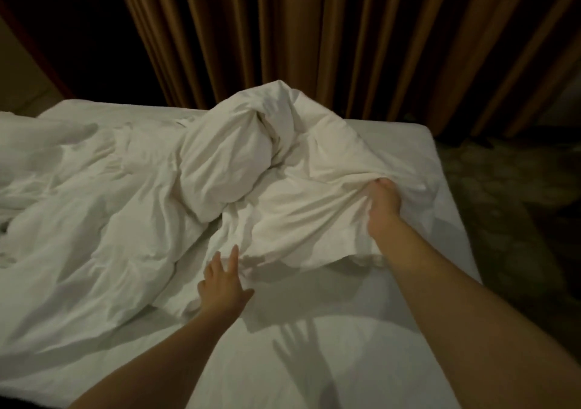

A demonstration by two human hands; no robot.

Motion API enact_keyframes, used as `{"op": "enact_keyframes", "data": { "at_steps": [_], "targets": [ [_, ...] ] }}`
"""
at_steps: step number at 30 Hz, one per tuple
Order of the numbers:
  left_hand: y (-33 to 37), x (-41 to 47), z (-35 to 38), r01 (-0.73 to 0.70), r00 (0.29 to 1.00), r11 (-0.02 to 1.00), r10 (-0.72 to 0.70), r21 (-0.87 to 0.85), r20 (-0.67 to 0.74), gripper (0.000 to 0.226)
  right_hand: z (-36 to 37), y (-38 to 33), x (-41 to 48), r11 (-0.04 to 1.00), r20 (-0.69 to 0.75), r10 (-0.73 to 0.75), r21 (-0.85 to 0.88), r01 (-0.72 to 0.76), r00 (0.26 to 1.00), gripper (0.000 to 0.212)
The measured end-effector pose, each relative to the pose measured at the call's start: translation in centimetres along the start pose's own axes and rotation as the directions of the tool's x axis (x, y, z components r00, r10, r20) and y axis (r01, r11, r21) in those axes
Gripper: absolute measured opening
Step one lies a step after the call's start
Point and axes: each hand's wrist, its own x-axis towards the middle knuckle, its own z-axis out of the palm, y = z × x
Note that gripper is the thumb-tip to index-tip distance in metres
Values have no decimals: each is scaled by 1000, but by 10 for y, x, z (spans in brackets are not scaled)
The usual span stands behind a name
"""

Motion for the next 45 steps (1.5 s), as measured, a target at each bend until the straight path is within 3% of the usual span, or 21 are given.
{"op": "enact_keyframes", "data": {
  "at_steps": [3,6,14,18,20,23,24,27,29,31,34,35,39,41,45],
  "targets": [
    [8,6,-2,24,1000,1000,-24,-19,18,107,7,43,-21,993,69,114,24,-116,991,40],
    [3,15,-1,141,986,986,-133,-85,100,111,10,85,-42,971,78,240,-15,-239,968,60],
    [-44,59,5,305,945,929,-268,-209,187,114,24,149,-75,919,25,394,-14,-394,919,78],
    [-58,93,8,252,952,908,-171,-336,253,115,44,172,-88,876,-46,477,-58,-479,878,70],
    [-61,107,8,273,930,861,-123,-429,346,103,61,182,-94,869,-33,491,-50,-492,871,68],
    [-50,110,3,238,903,849,-14,-471,430,46,83,184,-105,863,-27,501,-50,-502,865,75],
    [-41,105,1,220,899,828,33,-516,437,36,88,182,-110,852,-36,518,-60,-519,855,81],
    [-16,78,-8,295,879,652,101,-699,465,42,96,181,-127,767,-51,635,-75,-637,771,115],
    [-6,62,-7,378,835,557,139,-739,532,33,83,203,-123,760,-42,647,-43,-648,762,135],
    [2,46,-7,433,767,524,214,-734,605,34,72,193,-132,717,27,696,32,-696,718,122],
    [16,27,-4,399,725,581,274,-709,632,35,57,160,-150,678,167,706,120,-725,688,49],
    [21,20,-5,379,720,598,289,-706,631,33,49,158,-147,683,162,697,150,-715,699,38],
    [49,-13,-14,241,692,659,397,-712,602,9,23,140,-137,786,50,606,115,-607,794,41],
    [72,-38,-18,173,691,646,458,-743,559,13,-6,128,-130,870,-79,492,93,-485,867,33],
    [118,-83,-15,129,788,630,404,-765,465,24,-114,60,-108,960,-219,267,148,-239,938,28]
  ]
}}
